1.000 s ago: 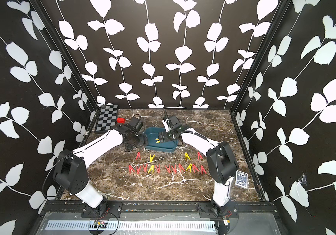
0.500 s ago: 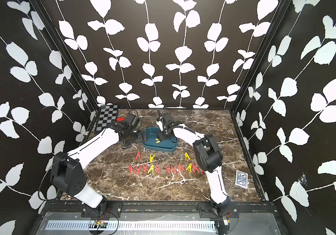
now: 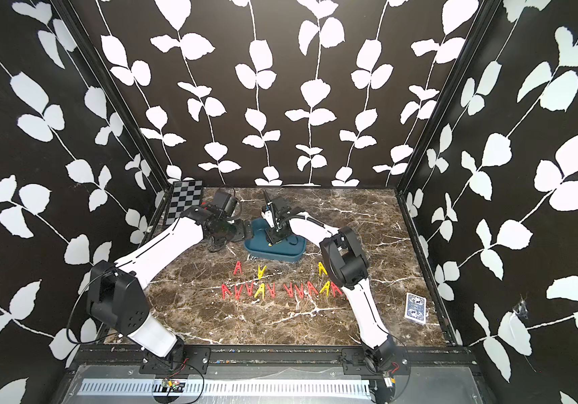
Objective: Take the clothespins out of the storage box
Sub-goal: Pick up the clothespin from the storage box.
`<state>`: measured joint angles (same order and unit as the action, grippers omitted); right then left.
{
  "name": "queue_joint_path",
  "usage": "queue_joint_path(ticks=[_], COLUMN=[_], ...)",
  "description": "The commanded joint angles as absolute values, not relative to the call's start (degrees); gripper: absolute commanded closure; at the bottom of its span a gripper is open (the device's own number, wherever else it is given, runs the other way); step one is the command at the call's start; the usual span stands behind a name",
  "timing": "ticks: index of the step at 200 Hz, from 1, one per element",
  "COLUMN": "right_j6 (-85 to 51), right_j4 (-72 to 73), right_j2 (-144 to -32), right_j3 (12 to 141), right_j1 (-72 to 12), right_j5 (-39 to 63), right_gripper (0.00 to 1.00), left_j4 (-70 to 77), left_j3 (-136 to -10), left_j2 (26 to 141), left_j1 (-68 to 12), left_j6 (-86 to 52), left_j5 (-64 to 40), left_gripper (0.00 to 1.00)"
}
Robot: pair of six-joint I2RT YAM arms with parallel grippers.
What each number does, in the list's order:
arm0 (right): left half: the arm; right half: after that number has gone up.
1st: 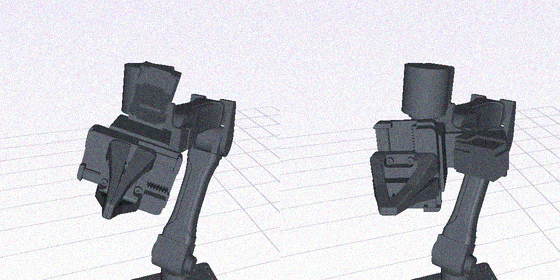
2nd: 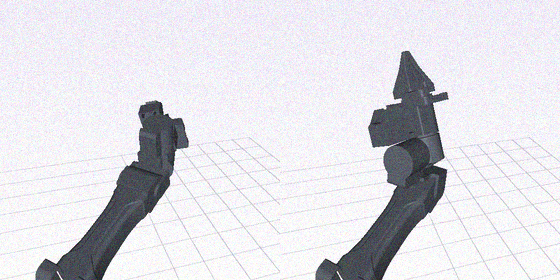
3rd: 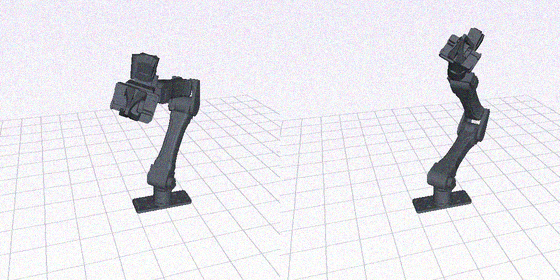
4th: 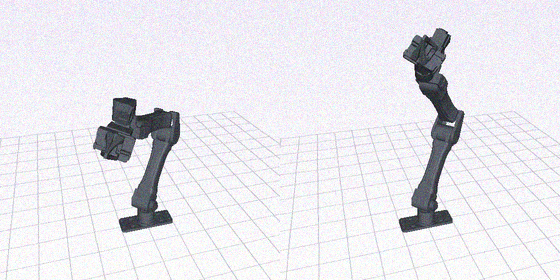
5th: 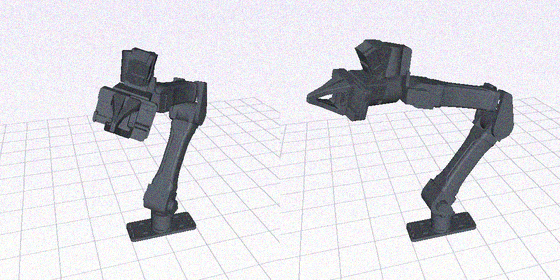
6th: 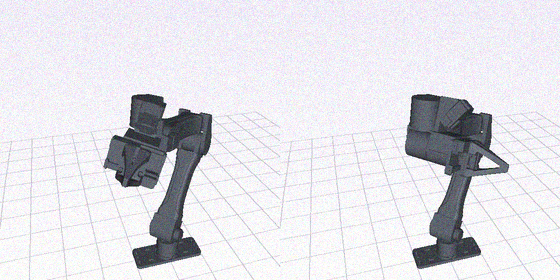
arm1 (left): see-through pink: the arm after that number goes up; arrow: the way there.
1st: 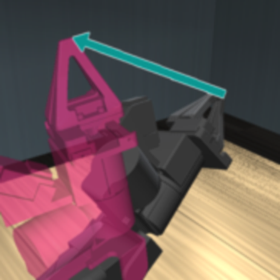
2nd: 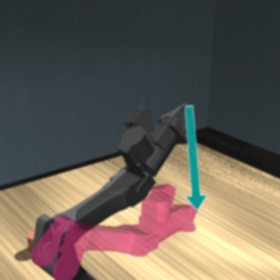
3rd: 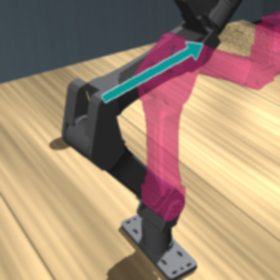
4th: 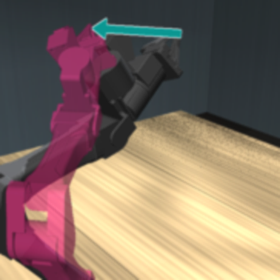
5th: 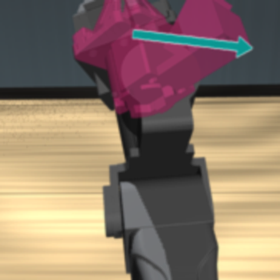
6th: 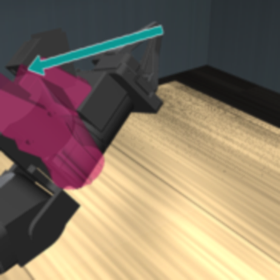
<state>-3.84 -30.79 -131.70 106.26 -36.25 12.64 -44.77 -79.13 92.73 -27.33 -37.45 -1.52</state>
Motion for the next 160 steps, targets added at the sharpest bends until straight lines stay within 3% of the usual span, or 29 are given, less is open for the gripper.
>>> queue_joint_path(ticks=[1, 24, 80, 124, 160], right_j6=[-1.6, -1.8, -3.0, -3.6, -4.3], right_j4=[-33.6, -34.1, -35.0, -34.2, -32.9], right_j2=[-133.5, -135.1, -137.5, -136.8, -134.8], right_j3=[109.0, 110.7, 113.2, 112.4, 110.2], right_j1=[-36.6, -36.6, -36.7, -36.6, -36.6], right_j5=[12.3, 11.8, 9.5, 9.1, 8.1], right_gripper=[0.51, 0.52, 0.65, 0.85, 0.93], left_j4=[-45.2, -45.1, -44.8, -44.4, -43.8], left_j3=[-80.3, -80.4, -80.4, -80.2, -80.2], left_j2=[92.9, 93.1, 93.2, 93.3, 93.5], left_j1=[-26.8, -26.6, -26.3, -26.1, -26.1], left_j6=[-36.8, -37.0, -36.8, -37.1, -37.2], left_j5=[-2.2, -2.4, -2.9, -3.2, -3.8], left_gripper=[0.01, 0.01, 0.01, 0.01, 0.01])
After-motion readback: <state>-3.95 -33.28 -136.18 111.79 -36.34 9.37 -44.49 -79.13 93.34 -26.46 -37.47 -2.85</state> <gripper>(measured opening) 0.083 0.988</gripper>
